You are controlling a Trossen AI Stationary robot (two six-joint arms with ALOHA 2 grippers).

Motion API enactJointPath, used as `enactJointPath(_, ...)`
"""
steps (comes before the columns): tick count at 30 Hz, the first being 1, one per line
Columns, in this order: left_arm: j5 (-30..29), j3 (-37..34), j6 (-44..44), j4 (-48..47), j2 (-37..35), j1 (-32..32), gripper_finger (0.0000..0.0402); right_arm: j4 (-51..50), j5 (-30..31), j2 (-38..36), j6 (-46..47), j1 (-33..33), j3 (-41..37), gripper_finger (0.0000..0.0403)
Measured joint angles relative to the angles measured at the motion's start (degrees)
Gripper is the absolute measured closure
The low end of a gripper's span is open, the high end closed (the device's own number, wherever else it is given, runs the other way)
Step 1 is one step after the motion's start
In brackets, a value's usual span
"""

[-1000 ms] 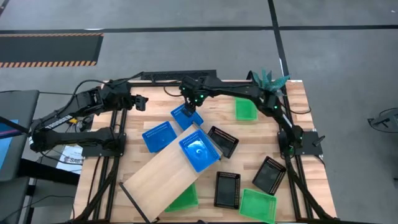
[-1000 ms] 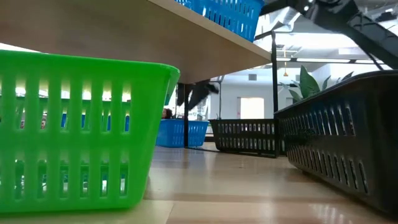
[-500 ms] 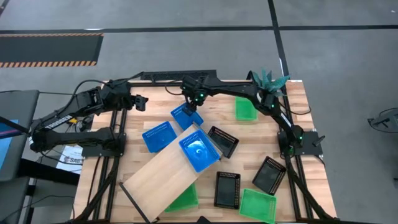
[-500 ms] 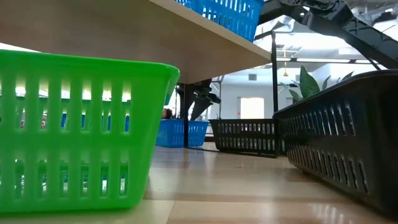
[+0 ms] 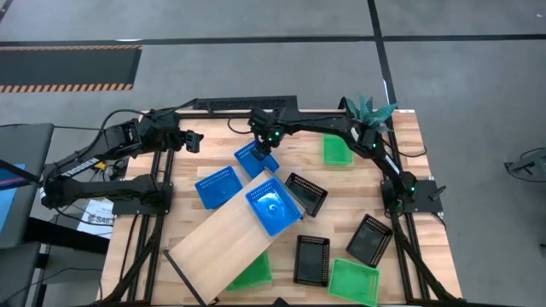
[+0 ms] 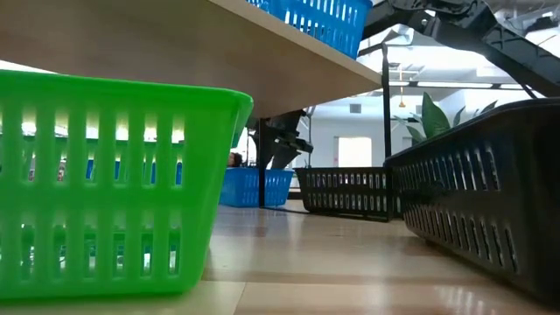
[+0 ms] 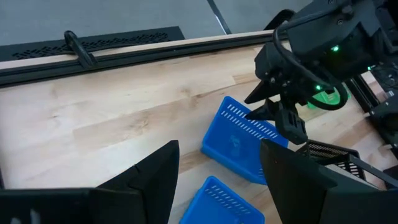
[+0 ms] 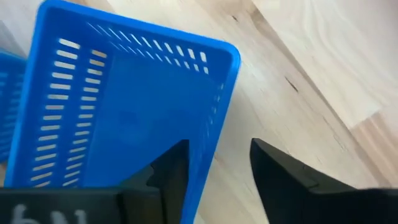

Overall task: Stack baskets on shelf by color
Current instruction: Stack the top blue bin on the blue bin on the shelf

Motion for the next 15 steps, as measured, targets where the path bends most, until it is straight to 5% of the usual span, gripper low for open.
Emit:
enactJointPath(9, -0.1, 0.0, 1.1, 0.0, 0.0, 0.0, 0.0191, 0.2, 0.2, -0.1, 2.1, 0.0, -1.0, 0.0382)
enactJointPath(15, 0.1, 0.0, 2.1, 0.0, 0.0, 0.0, 0.0191, -1.9, 0.3, -0.4, 3.5, -0.9, 2.8, 0.0394)
